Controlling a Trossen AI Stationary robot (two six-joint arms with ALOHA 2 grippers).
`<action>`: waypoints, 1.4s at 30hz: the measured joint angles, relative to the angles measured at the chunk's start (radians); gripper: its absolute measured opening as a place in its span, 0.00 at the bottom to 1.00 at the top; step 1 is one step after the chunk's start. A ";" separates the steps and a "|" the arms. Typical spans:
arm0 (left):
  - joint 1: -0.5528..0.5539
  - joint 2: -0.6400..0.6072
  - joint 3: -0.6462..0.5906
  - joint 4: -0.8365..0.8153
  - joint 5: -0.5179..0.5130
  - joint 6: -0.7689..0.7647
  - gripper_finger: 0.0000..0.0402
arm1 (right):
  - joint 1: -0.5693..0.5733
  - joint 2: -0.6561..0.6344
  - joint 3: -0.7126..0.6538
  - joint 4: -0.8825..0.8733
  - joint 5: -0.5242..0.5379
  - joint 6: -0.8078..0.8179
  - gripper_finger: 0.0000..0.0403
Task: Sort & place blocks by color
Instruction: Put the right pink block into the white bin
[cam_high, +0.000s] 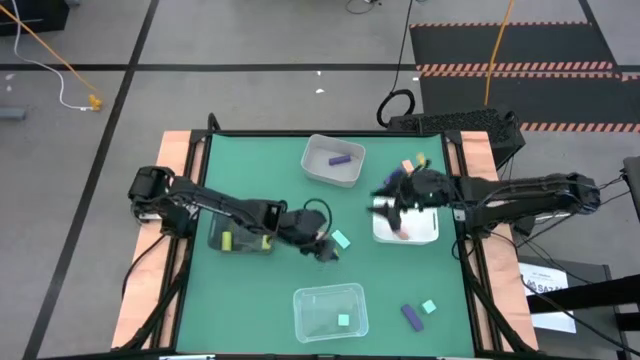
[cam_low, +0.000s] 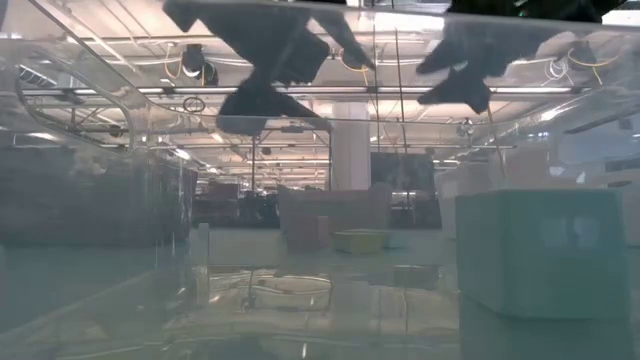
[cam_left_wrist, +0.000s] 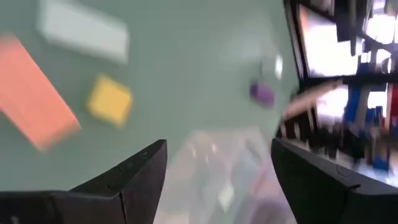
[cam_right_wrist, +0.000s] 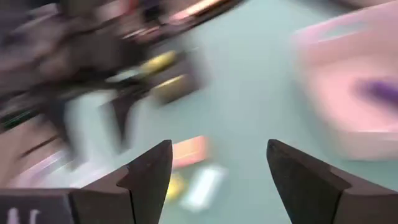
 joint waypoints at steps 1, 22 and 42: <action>0.012 -0.003 0.000 0.003 -0.024 0.003 0.70 | -0.028 -0.015 0.000 -0.036 0.055 0.009 0.63; 0.237 -0.291 0.003 0.323 -0.406 0.795 0.68 | -0.662 0.241 0.000 -0.338 0.166 0.069 0.63; 0.505 -0.333 0.000 0.318 -0.186 0.840 0.68 | -0.713 0.446 0.000 -0.375 0.114 -0.089 0.60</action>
